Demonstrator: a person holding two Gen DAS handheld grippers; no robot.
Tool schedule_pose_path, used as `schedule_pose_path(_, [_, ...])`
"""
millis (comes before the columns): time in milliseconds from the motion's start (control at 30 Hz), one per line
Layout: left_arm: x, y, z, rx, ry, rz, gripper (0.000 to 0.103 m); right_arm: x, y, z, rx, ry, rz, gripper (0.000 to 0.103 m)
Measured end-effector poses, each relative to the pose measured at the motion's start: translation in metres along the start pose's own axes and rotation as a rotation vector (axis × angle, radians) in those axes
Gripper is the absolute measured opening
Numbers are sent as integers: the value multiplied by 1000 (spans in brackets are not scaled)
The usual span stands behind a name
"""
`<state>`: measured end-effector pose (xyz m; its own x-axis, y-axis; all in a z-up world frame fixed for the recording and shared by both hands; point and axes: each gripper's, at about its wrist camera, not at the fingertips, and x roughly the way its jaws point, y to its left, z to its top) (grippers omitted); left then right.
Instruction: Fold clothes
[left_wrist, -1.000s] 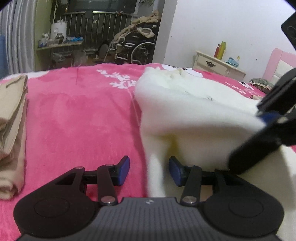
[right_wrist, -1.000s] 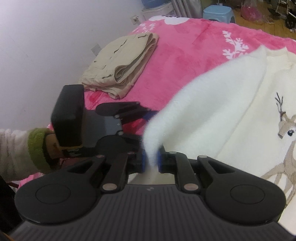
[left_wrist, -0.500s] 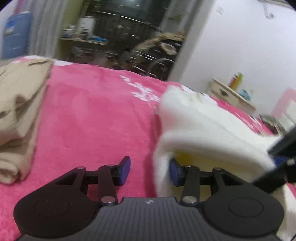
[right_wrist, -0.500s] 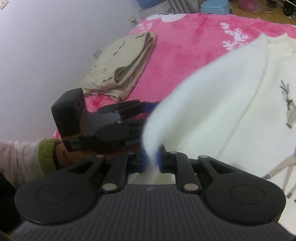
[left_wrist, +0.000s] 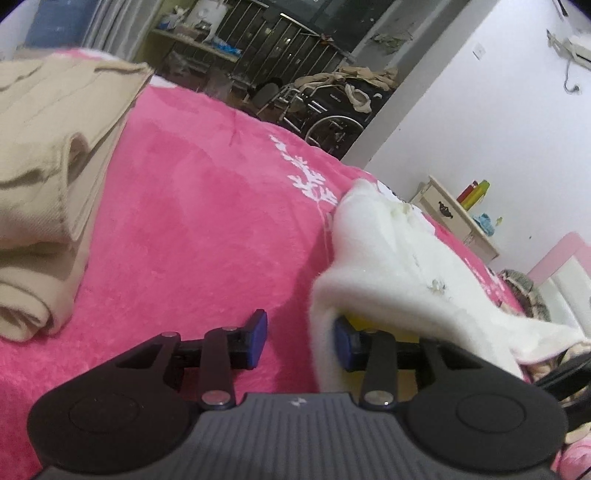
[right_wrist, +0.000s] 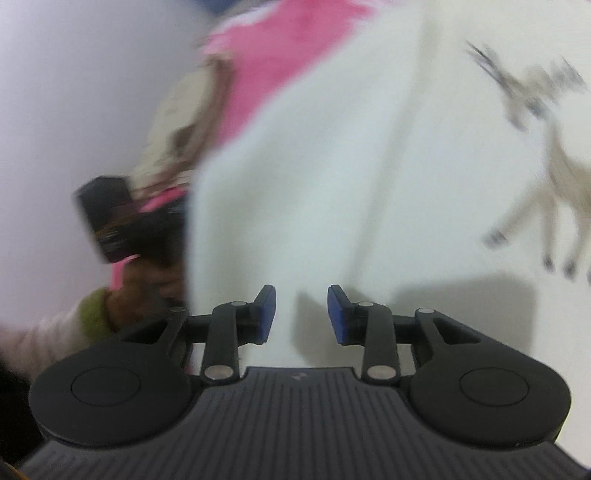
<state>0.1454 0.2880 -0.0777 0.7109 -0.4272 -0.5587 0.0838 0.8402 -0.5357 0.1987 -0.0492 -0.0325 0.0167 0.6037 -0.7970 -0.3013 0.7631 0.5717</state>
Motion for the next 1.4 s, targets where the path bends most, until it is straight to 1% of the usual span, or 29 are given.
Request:
schedule_pose_path(100, [-1,3,0,-14,5,-4,40,12,-16,-9,97,29,12,30])
schedule_pose_path(233, [-1,7,2,-52,14,-16,40,16,-21,-21,138,32,29,30])
schedule_pose_path(367, [-1,8,3,-69,20,-15,40,20,-18,-33,151,70,68,29])
schedule_pose_path(400, [-1,9,3,-72,21,-14,40,23,-15,-36,137,73,66,28])
schedule_pose_path(433, [-1,9,4,-75,22,-14,40,25,-12,-39,121,67,52,18])
schedule_pose_path(467, [-1,9,4,-77,22,-13,40,26,-10,-41,104,61,38,10])
schedule_pose_path(533, [-1,9,4,-80,23,-11,40,25,-9,-45,105,46,35,5])
schedule_pose_path(633, [-2,9,5,-84,25,-10,40,13,-6,-49,90,19,16,4])
schedule_pose_path(733, [-1,9,5,-86,27,-10,40,-1,-3,-52,72,8,-22,4])
schedule_pose_path(867, [-1,10,6,-85,28,-12,40,-14,-9,-48,77,0,-83,4])
schedule_pose_path(900, [-10,4,1,-93,25,-2,40,-17,-11,-48,81,1,-100,4])
schedule_pose_path(967, [-13,1,-1,-100,26,-2,39,-22,-15,-53,96,4,-128,4])
schedule_pose_path(1133, [-8,-5,0,-87,29,0,39,-21,-23,-58,116,26,-156,4])
schedule_pose_path(1233, [-5,-7,0,-93,31,-6,39,-23,-22,-58,115,34,-161,4])
schedule_pose_path(1400, [0,-7,2,-119,38,-13,40,-12,-29,-60,113,53,-191,4])
